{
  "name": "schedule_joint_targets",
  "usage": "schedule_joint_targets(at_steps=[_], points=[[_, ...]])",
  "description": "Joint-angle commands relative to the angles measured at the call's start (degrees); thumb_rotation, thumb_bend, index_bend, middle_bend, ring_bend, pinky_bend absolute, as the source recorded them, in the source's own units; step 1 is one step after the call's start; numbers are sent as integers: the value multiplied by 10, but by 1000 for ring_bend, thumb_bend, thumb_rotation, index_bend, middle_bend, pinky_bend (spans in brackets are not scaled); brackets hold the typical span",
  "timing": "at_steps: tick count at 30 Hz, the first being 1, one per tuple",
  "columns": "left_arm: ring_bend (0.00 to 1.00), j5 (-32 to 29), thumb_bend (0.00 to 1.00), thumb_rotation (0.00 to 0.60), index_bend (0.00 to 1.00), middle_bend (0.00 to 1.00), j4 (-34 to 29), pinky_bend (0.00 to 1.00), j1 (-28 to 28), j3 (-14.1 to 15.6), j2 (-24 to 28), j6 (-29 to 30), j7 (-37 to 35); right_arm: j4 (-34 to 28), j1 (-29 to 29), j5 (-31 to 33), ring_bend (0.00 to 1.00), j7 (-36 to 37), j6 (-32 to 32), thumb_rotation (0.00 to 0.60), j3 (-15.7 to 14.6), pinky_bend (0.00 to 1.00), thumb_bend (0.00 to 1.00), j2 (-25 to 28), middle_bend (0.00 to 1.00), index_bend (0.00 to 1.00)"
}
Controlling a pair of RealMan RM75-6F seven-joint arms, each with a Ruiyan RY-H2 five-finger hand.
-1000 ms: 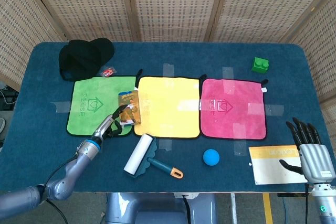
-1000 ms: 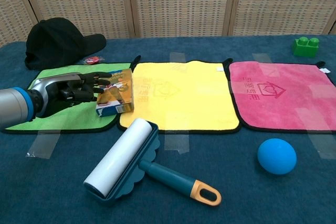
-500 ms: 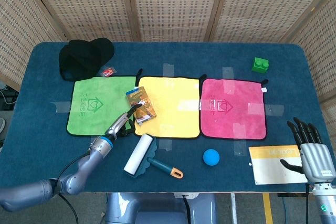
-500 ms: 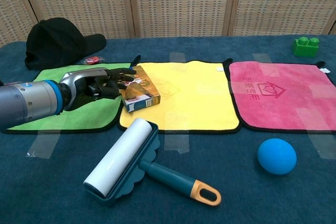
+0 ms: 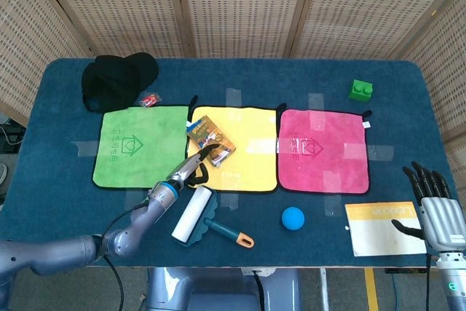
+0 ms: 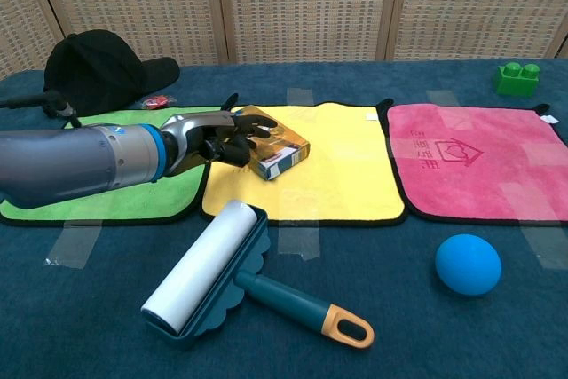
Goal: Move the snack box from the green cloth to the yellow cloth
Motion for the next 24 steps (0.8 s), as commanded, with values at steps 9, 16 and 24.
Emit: schedule_joint_targets(at_steps=[9,16,24], points=[[0,-49,1000,600,0,0,30,0,-53,-21,-34,-6,27,10,1,17,0,24,-8,600,8,0,0,5,0,0],[0,-66,1000,600,0,0,-18,0,-52,-20,-9,20,42,10,0,15,0,27,-7,600,7,0,0,6,0,0],[0,37,994,600,0,0,-141,0,21,10,117,86,56,8,-5,8,0,30,3,600,5,0,0,8,0,0]])
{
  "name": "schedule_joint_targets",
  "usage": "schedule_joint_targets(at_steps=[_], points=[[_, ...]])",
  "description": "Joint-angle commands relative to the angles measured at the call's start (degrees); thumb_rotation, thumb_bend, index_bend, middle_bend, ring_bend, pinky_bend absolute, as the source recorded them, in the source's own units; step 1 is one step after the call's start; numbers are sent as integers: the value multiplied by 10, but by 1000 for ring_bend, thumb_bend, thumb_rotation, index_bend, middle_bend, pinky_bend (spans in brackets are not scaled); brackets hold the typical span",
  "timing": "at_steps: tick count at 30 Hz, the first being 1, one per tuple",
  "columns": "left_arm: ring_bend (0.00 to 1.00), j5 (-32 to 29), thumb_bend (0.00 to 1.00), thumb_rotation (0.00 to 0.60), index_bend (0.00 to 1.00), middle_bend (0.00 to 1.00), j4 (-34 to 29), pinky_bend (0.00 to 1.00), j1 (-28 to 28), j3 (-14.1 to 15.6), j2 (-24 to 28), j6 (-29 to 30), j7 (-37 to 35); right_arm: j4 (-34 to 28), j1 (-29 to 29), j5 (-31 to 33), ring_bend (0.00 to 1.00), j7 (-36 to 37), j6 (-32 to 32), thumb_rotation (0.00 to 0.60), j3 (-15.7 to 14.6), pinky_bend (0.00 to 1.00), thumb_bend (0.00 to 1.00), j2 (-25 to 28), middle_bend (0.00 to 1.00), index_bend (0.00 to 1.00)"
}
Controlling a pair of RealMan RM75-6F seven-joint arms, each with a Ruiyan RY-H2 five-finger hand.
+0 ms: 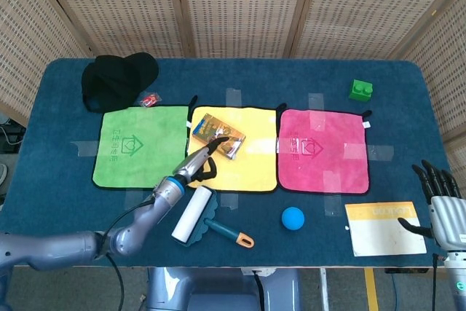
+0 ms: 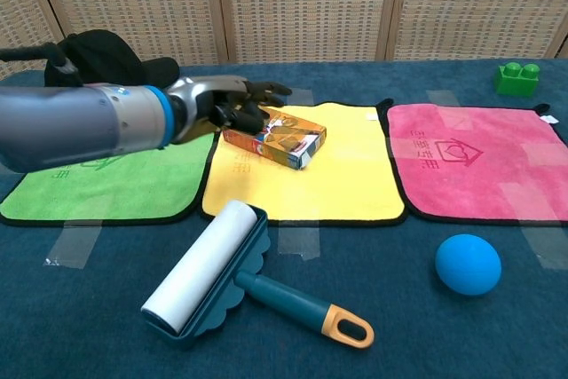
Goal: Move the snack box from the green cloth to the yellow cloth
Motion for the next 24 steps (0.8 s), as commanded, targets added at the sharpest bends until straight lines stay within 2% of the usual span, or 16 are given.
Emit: schedule_joint_targets(at_steps=[1,3,5,7,8,15,21,24], points=[[0,85,921,600,0,0,-65,0,56,27,86,65,20,0,-1,-2,0,-1,1,600,-1,0,0,0,0,0],[0,119,664,600,0,0,-77,0,79,42,118,110,45,-1,-1,-5,0,-3,2,600,-3,0,0,-1,0,0],[0,142,273,600,0,0,-85,0,98,54,143,143,64,-2,-1,-7,0,-5,3,600,-4,0,0,-1,0,0],[0,163,62,600,0,0,-90,0,124,72,180,186,94,-4,-1,-10,0,-9,4,600,-4,0,0,-2,0,0],[0,172,10,600,0,0,-96,0,135,79,194,202,104,-5,-1,-11,0,-10,5,600,-5,0,0,-2,0,0],[0,233,0,600,0,0,-92,0,237,134,267,324,126,-10,-2,-17,0,-21,9,600,-6,0,0,-4,0,0],[0,252,0,600,0,0,-89,0,310,166,289,401,133,-9,-2,-18,0,-26,12,600,-5,0,0,-6,0,0],[0,255,0,600,0,0,-115,0,353,181,303,437,126,-5,-1,-17,0,-30,13,600,-4,0,0,-10,0,0]])
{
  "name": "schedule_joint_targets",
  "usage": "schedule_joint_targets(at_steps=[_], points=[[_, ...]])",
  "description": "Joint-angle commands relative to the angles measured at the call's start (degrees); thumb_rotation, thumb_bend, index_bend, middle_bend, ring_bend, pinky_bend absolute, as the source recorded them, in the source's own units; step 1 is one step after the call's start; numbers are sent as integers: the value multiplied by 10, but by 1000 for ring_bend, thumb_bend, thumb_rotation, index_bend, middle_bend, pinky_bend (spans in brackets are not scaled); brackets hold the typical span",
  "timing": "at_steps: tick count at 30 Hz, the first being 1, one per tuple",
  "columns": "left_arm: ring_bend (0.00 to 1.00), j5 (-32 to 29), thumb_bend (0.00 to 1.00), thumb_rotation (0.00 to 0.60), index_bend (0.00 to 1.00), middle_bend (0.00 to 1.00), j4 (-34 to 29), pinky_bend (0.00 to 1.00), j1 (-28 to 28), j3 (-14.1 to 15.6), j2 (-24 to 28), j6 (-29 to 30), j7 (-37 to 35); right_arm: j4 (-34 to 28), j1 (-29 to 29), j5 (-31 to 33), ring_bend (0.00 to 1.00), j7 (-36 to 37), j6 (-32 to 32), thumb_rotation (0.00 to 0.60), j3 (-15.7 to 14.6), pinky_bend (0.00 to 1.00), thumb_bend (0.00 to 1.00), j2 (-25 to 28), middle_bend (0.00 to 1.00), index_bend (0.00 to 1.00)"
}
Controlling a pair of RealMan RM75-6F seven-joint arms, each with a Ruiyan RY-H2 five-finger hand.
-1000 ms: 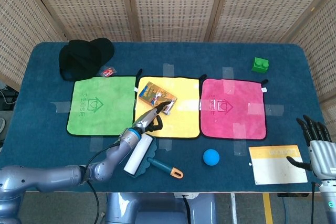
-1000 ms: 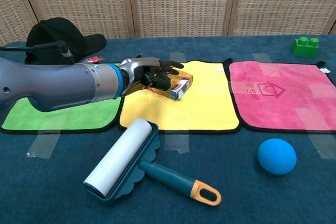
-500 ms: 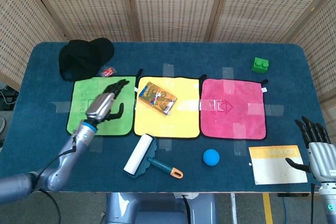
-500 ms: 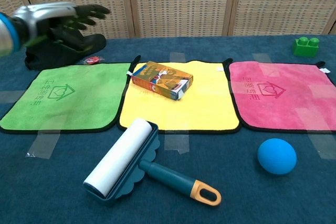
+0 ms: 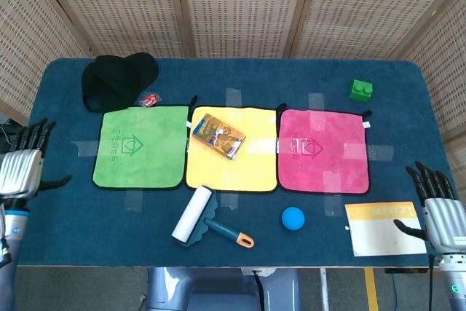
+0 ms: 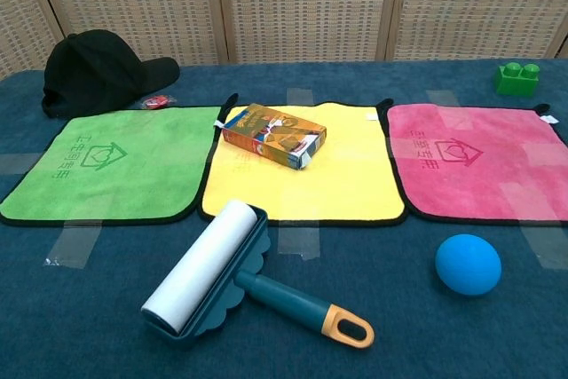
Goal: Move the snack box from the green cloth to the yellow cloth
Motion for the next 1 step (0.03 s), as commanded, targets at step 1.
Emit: schedule_joint_targets(at_steps=[1], points=[[0,9,0,600,0,0,-31,0,59,31,23,45,-1,4,1,1,0,-4,0,600,1,0,0,-4,0,0]])
